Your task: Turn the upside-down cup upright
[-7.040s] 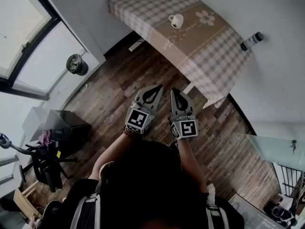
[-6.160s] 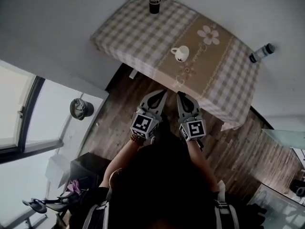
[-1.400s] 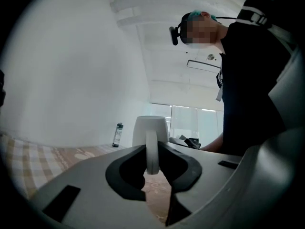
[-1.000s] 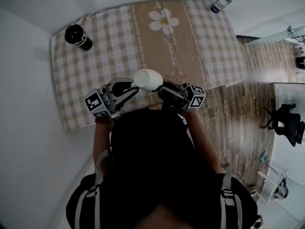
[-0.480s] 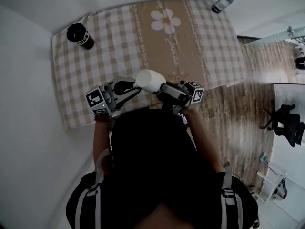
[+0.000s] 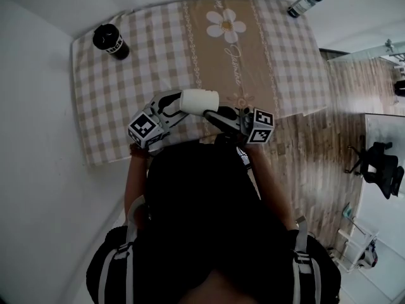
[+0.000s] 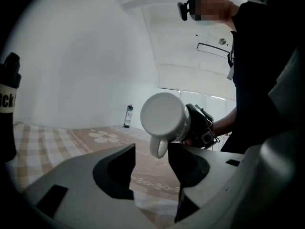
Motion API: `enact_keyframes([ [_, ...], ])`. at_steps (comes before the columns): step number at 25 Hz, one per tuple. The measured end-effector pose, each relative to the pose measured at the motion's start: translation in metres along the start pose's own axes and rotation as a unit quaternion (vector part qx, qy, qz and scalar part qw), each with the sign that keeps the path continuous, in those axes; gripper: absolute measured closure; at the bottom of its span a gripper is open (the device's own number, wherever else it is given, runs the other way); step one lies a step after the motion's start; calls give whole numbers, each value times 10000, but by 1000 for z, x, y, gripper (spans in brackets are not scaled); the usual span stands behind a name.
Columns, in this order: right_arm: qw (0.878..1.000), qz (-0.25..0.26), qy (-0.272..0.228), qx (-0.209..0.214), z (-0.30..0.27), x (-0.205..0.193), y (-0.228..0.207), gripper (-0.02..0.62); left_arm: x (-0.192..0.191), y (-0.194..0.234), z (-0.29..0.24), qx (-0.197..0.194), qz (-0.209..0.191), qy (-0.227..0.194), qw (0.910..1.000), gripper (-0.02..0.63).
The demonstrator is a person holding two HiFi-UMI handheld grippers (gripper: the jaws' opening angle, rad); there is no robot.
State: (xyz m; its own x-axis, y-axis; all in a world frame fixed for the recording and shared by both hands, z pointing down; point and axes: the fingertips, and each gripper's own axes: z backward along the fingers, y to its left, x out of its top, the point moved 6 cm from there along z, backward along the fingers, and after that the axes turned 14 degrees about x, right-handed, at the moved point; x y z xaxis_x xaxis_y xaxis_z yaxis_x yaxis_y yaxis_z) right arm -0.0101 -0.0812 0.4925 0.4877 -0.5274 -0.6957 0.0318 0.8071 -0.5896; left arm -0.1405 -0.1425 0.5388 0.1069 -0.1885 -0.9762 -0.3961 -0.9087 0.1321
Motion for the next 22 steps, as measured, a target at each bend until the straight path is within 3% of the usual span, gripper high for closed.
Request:
enact_keyframes([
  [2,9994,123,124,-298,8,1,-3,563,3,4,9,262,-293,-68,9992,315],
  [4,9975,119,342,-614,14,2,-8,563,8,5,16,599,-918,-18,9940,308],
  [7,9919,96,821,-965,13,-4,-11,563,0,1,11,631,-1668,363,9833,236],
  [11,9823,152,1494,-1117,-1,-22,-12,563,-21,-16,-6,201,-2158,954,9716,193],
  [14,9659,359,2228,-1271,-13,-33,-11,563,-26,-32,-18,8,-2500,1096,9620,190],
  [17,9500,630,2725,-1389,-22,-40,-12,563,-30,-39,-26,-32,-2687,1220,9555,196],
  [22,9323,991,3100,-1578,-20,-48,-10,561,-39,-44,-31,44,-2859,1322,9491,202],
])
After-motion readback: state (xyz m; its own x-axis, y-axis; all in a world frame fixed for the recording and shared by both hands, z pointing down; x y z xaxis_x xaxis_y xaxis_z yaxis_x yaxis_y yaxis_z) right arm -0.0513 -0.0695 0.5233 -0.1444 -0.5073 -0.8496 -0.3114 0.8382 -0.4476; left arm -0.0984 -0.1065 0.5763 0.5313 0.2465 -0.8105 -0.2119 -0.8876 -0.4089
